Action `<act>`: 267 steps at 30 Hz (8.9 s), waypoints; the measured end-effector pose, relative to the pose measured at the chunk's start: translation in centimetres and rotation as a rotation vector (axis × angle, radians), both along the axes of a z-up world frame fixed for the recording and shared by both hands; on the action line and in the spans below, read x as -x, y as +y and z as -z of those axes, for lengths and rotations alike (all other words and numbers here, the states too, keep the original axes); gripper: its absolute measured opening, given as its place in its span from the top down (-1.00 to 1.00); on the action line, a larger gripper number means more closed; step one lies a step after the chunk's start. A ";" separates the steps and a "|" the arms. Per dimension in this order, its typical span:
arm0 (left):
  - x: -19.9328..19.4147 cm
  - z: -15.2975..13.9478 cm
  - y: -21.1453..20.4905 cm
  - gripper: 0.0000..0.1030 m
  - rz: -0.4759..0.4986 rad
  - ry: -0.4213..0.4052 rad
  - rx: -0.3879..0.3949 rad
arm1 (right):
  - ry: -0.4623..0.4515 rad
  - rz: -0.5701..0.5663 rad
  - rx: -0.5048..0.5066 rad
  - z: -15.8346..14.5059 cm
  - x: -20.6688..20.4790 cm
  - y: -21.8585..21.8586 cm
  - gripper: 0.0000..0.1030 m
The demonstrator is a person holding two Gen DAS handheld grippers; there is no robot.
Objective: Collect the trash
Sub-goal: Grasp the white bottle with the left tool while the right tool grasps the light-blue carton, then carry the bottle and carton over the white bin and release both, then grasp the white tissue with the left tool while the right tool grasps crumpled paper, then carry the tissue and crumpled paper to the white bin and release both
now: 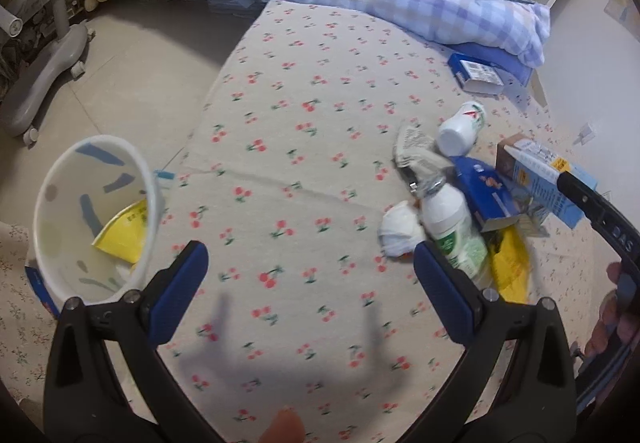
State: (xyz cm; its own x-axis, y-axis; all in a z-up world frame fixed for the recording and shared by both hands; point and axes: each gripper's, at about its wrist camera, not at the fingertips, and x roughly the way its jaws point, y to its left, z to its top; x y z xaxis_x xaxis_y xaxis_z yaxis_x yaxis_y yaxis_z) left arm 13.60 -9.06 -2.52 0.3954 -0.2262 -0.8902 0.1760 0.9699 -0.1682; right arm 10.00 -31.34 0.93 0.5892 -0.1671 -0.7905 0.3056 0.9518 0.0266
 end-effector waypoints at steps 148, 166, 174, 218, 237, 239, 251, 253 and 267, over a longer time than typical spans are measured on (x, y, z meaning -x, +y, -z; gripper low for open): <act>1.5 -1.3 13.2 -0.96 -0.117 -0.085 -0.109 | -0.060 -0.019 -0.121 -1.1 1.6 6.1 -0.64; -0.8 0.8 -0.8 -0.85 0.057 0.016 0.014 | 0.078 0.238 -0.223 3.7 3.9 -6.2 -0.64; -2.4 3.8 -3.5 -0.07 0.064 0.122 0.142 | 0.120 0.249 -0.317 5.8 4.2 -8.1 -0.52; 1.0 -1.3 1.0 0.59 0.073 -0.051 0.124 | -0.038 0.058 -0.414 -0.4 7.5 -4.2 0.47; 0.5 -1.8 10.8 0.59 -0.053 -0.071 0.098 | -0.044 -0.151 -0.407 -1.4 2.0 7.4 0.47; 0.4 -1.7 12.2 0.59 -0.072 -0.070 0.088 | -0.040 -0.173 -0.408 -1.3 1.4 8.7 0.47; -0.5 0.3 20.8 0.59 -0.192 -0.036 0.032 | -0.002 -0.315 -0.418 0.1 -2.5 17.9 0.47; -0.9 1.1 22.1 0.59 -0.214 -0.013 0.035 | 0.010 -0.330 -0.422 0.6 -3.0 19.3 0.47; -0.4 1.2 27.0 -0.85 -0.389 -0.051 -0.155 | 0.064 -0.438 -0.440 3.7 -6.5 27.4 0.47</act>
State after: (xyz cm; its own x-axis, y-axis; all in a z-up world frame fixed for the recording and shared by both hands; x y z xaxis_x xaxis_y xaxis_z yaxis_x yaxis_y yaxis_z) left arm 13.99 17.90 -3.73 0.4691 0.0836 -0.8792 -0.2038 0.9789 -0.0156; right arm 16.49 -3.93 -2.74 0.4788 0.4287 -0.7661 -0.0972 0.8932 0.4390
